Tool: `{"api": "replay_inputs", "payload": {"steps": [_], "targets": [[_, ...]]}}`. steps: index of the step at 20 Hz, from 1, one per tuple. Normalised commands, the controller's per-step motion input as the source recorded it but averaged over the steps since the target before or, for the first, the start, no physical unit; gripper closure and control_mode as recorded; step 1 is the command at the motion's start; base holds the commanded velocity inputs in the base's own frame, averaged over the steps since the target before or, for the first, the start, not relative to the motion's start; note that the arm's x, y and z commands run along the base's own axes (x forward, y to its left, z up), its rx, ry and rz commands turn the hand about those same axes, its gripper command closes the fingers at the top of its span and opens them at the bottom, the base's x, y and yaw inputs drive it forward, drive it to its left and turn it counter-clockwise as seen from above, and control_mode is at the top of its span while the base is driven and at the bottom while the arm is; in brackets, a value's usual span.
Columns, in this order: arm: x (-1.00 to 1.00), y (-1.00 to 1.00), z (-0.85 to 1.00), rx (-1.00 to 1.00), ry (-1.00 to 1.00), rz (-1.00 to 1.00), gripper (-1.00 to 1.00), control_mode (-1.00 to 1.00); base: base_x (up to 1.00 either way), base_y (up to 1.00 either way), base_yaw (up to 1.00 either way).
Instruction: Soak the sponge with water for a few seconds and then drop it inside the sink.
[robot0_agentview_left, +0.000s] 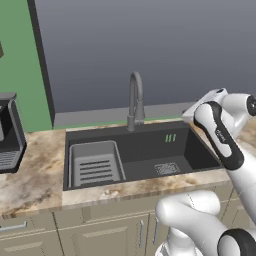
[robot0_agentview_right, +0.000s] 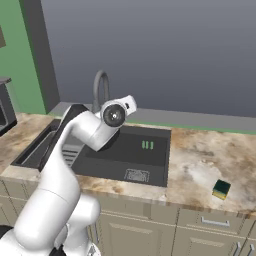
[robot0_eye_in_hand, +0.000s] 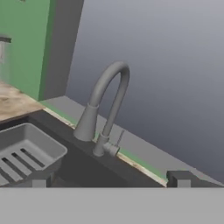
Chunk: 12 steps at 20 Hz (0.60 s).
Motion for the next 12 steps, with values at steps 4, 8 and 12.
{"api": "replay_inputs", "payload": {"steps": [4,8,12], "targets": [[0.11,0.00,-0.03,0.02,-0.08,0.00,-1.00,-1.00,0.00,0.00,0.00],[0.07,0.00,0.03,0.08,-0.01,0.01,-1.00,-1.00,0.00,0.00,0.00],[0.00,0.00,0.03,0.11,0.00,0.01,-1.00,-1.00,0.00,0.00,0.00]]}}
